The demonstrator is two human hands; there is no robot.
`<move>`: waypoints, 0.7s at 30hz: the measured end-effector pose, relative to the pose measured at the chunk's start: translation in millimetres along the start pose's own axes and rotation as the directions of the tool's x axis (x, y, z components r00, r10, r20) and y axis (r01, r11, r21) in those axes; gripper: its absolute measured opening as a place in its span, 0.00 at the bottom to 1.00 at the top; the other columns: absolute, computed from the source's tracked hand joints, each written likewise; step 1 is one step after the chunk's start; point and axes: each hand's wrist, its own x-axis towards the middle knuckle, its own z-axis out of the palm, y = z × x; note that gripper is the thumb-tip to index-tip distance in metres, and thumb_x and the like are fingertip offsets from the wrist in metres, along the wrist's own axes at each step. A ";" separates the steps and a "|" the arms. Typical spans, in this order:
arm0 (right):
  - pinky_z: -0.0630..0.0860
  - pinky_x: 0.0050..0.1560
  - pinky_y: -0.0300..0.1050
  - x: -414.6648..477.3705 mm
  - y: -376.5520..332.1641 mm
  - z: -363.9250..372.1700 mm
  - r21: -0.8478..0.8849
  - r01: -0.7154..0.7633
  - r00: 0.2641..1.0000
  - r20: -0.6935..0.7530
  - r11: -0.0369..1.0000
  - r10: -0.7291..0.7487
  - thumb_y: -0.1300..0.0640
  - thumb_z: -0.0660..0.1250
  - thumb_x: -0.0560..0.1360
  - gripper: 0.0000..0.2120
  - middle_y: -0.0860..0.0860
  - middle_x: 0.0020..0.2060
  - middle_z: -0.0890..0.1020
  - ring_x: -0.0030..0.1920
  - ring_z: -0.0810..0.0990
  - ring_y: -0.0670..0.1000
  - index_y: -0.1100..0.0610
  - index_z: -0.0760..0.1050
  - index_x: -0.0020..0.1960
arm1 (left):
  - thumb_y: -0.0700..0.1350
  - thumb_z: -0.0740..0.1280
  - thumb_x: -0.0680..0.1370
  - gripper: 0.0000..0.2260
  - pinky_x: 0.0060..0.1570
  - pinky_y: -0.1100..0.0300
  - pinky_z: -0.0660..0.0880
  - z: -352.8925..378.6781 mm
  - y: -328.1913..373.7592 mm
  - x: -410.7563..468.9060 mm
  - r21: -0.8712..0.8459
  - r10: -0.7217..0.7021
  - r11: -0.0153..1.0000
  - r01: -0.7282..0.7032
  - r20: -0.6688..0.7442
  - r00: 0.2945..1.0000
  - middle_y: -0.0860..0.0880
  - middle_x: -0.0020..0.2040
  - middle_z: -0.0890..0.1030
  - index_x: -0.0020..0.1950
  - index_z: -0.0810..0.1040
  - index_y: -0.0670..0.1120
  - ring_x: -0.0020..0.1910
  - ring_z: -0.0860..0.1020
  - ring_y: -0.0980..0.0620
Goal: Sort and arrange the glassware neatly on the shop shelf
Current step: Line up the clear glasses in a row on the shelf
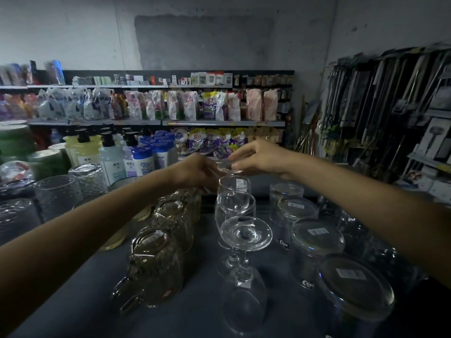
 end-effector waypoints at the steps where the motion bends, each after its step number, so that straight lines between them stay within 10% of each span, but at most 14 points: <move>1: 0.80 0.41 0.30 -1.2 0.5 1.4 0.072 -0.027 1.000 -0.002 0.997 0.027 0.64 0.75 0.75 0.14 0.52 0.48 0.84 0.43 0.85 0.43 0.62 0.82 0.61 | 0.35 0.70 0.79 0.09 0.42 0.59 0.83 -3.9 1.3 -2.2 -0.089 -0.032 0.996 0.031 -0.011 0.999 0.41 0.50 0.87 0.59 0.81 0.42 0.45 0.87 0.48; 7: 0.84 0.38 0.39 -3.0 -5.0 5.9 0.352 -0.165 0.983 -0.022 0.921 0.185 0.68 0.73 0.75 0.12 0.59 0.48 0.86 0.43 0.86 0.51 0.67 0.81 0.58 | 0.36 0.69 0.81 0.11 0.43 0.55 0.85 -16.8 12.5 2.8 -0.594 -0.271 0.771 0.230 0.021 0.962 0.36 0.53 0.86 0.62 0.79 0.35 0.52 0.87 0.41; 21: 0.85 0.40 0.43 -1.3 -7.2 10.2 0.433 -0.215 0.964 -0.048 0.875 0.261 0.73 0.71 0.74 0.08 0.62 0.46 0.85 0.42 0.86 0.54 0.67 0.81 0.52 | 0.35 0.69 0.80 0.07 0.34 0.60 0.83 -2.4 21.6 3.0 -0.633 -0.338 0.740 0.227 -0.059 0.939 0.40 0.46 0.87 0.57 0.82 0.37 0.40 0.86 0.48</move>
